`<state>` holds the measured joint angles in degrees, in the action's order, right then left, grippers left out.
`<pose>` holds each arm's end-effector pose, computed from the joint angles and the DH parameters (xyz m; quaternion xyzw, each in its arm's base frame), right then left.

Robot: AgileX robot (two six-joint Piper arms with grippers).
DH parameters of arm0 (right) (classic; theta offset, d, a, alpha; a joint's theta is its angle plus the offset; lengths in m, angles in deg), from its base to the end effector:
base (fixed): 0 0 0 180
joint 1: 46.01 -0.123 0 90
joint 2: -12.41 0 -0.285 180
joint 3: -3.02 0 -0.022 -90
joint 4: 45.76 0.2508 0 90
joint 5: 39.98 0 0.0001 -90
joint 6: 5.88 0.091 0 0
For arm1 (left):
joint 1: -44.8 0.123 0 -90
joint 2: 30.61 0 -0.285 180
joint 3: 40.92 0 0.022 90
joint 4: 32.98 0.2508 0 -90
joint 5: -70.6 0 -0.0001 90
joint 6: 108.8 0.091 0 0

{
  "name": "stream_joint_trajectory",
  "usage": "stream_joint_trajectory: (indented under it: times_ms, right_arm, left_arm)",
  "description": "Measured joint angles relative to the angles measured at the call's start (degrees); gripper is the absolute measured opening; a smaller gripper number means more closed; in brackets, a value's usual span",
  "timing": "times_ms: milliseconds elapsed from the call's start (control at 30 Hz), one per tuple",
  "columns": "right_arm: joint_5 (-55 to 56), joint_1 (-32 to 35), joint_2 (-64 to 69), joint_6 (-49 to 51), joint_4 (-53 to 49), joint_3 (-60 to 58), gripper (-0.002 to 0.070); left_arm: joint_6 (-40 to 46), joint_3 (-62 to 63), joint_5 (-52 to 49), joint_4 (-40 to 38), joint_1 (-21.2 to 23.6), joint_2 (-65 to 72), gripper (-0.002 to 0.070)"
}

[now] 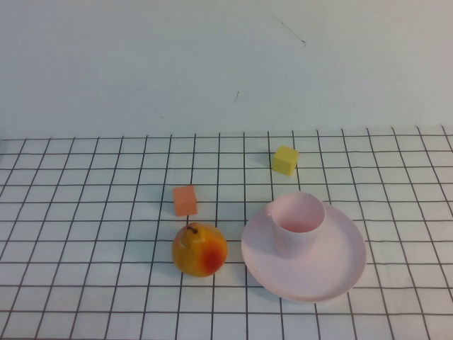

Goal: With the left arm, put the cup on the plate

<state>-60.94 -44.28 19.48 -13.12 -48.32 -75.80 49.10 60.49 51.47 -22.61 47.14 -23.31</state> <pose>0.0527 -0.0031 0.1716 -0.0506 0.8014 -0.0654 0.5924 0.0535 0.0076 0.1759 -0.1187 0.7828 -0.0297 0.6101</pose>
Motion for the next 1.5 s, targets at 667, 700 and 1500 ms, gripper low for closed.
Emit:
stream_joint_trajectory:
  times_ms: [667,700,1500]
  right_arm:
    - [0.00,0.00,0.00,0.00,0.00,0.00,-0.0002]
    - [0.00,0.00,0.00,0.00,0.00,0.00,-0.0002]
    - [0.00,0.00,0.00,0.00,0.00,0.00,-0.0002]
  left_arm:
    - [1.47,0.09,-0.22,-3.22,0.58,0.00,-0.0001]
    - [2.54,0.09,-0.22,-3.34,0.58,0.00,-0.0001]
    - [14.65,0.09,-0.22,-16.55,0.62,0.00,-0.0001]
